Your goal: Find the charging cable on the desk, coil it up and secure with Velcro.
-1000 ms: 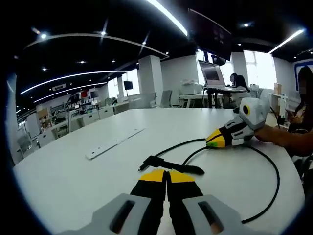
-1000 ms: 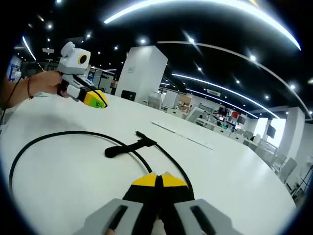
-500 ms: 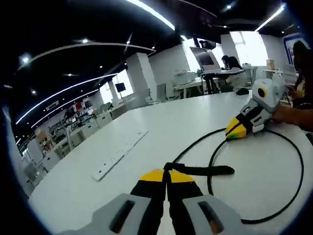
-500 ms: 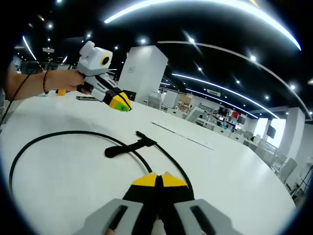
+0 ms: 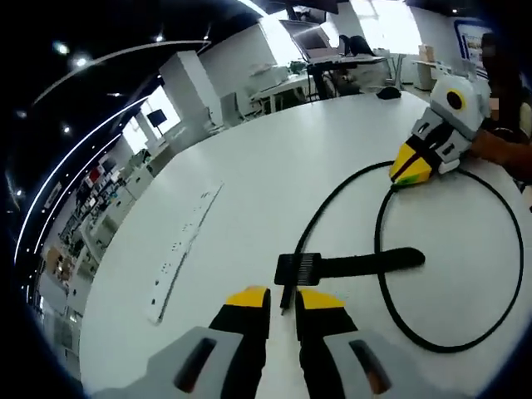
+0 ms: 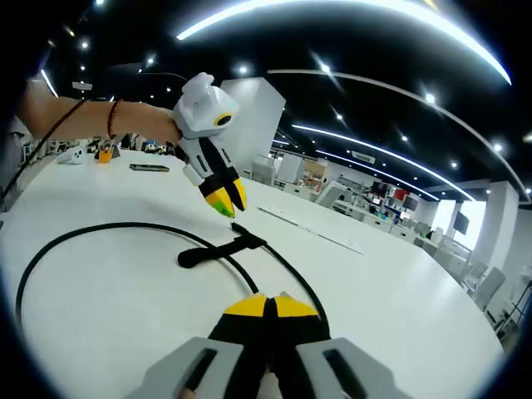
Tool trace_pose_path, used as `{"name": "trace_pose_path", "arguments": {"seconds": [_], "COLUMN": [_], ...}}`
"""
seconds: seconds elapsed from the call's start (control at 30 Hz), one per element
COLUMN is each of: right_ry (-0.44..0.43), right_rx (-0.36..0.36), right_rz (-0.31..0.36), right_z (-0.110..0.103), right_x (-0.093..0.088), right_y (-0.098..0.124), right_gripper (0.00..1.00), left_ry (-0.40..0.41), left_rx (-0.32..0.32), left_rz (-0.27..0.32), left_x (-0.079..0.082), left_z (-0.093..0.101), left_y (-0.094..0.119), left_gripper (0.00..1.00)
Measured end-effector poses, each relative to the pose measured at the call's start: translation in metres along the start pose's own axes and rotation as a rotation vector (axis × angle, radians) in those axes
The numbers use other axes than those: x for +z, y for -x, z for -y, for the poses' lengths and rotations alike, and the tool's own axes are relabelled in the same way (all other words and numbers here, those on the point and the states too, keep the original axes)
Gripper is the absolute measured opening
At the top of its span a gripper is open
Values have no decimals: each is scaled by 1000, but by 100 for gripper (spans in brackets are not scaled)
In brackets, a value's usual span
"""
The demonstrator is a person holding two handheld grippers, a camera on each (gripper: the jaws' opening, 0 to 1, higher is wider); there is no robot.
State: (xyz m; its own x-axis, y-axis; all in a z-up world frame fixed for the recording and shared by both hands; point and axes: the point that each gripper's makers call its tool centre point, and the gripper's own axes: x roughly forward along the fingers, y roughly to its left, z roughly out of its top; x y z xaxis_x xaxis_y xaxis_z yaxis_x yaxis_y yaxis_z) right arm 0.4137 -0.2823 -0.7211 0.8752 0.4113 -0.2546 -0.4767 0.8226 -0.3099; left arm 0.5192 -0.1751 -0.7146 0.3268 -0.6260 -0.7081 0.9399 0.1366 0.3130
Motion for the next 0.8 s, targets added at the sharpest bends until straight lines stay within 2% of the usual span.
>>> {"name": "trace_pose_path", "arguments": {"seconds": [0.07,0.13,0.17,0.23,0.4,0.53,0.67,0.8], "right_ry": [0,0,-1,-3,-4,-4,-5,-4], "right_rx": [0,0,1,2,2,3,4,3], "right_rz": [0,0,1,1,2,2,2,2], "right_z": [0,0,0,0,0,1,1,1], "right_x": [0,0,0,0,0,0,0,0], "right_y": [0,0,0,0,0,0,0,0], "right_gripper": [3,3,3,3,3,3,3,3], "left_ry": [1,17,12,10,5,32,80,76], "left_rx": [-11,-51,-84,-107,-134,-171,-234,-270], "left_rz": [-18,-38,-73,-126,-170,-201,-262,-301], "left_x": [0,1,-2,-7,-11,-9,-11,-11], "left_z": [-2,-1,3,3,3,4,6,7], "left_y": [-4,-8,-11,-17,-23,-25,-26,-27], "left_gripper": [16,17,17,17,17,16,15,15]}}
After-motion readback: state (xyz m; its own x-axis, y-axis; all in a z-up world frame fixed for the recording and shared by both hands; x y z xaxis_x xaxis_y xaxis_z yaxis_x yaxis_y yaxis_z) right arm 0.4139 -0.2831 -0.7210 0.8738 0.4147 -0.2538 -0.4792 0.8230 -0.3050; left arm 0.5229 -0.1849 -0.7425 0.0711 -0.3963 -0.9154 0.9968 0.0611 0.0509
